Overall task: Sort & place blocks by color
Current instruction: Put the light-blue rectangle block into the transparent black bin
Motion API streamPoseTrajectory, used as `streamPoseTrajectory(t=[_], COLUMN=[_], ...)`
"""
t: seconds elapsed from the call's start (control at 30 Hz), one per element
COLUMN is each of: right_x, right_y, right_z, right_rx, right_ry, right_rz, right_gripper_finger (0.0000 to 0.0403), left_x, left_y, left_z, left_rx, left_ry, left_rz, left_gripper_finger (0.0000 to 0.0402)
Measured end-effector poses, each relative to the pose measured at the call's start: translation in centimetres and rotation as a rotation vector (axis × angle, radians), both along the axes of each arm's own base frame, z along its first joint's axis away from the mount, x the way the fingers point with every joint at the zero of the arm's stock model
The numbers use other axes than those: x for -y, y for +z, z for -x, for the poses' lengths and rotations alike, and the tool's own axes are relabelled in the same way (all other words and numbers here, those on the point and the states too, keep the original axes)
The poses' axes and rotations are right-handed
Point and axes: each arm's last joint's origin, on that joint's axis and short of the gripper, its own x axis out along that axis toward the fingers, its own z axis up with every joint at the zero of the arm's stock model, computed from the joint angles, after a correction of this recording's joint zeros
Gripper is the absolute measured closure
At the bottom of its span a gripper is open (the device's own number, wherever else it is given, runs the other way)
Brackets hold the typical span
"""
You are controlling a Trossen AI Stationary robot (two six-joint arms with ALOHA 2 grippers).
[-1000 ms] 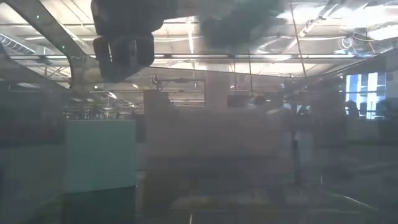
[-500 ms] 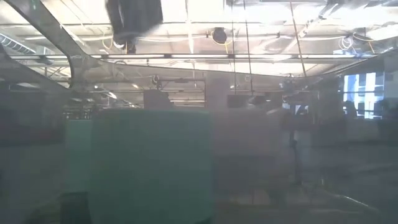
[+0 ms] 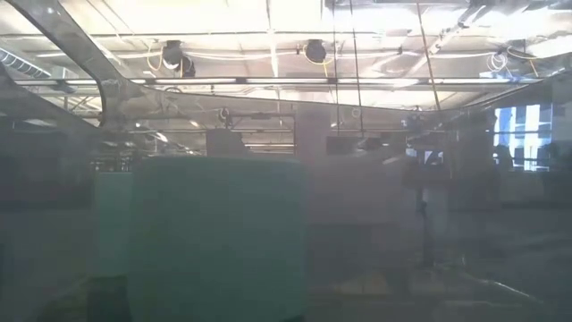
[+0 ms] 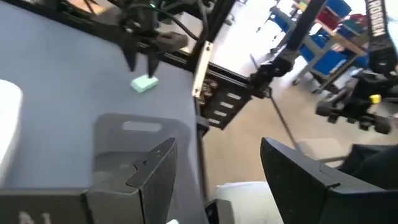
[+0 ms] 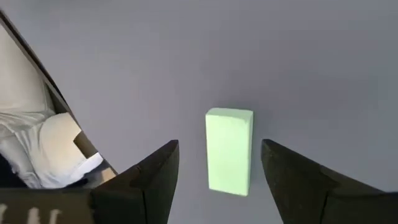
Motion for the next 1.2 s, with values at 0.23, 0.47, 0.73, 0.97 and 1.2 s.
streamPoseTrajectory(t=[0.23, 0.47, 0.73, 0.97, 1.2], right_x=[-0.4, -1.0, -1.2, -1.0, -0.8], right_y=[-1.1, -2.8, -4.5, -4.6, -3.9], right_z=[-0.1, -0.4, -0.6, -0.3, -0.6], right_rx=[-0.052, -0.098, -0.115, -0.183, -0.14], right_ry=[-0.044, -0.039, -0.058, -0.041, -0.024], right_rz=[0.026, 0.087, 0.172, 0.155, 0.116], right_gripper_finger=[0.0187, 0.0188, 0.0219, 0.0323, 0.0365], left_x=[-0.4, -0.5, 0.0, 0.3, 0.3], left_y=[-0.2, -0.7, -0.9, -1.2, -1.4], left_z=[0.4, 0.6, 1.0, 1.5, 1.7], left_rx=[-0.035, -0.087, -0.098, -0.128, -0.142], left_ry=[0.042, 0.043, 0.024, 0.006, 0.002], left_rz=[-0.082, -0.117, -0.128, -0.155, -0.172], left_gripper_finger=[0.0172, 0.0172, 0.0172, 0.0172, 0.0172])
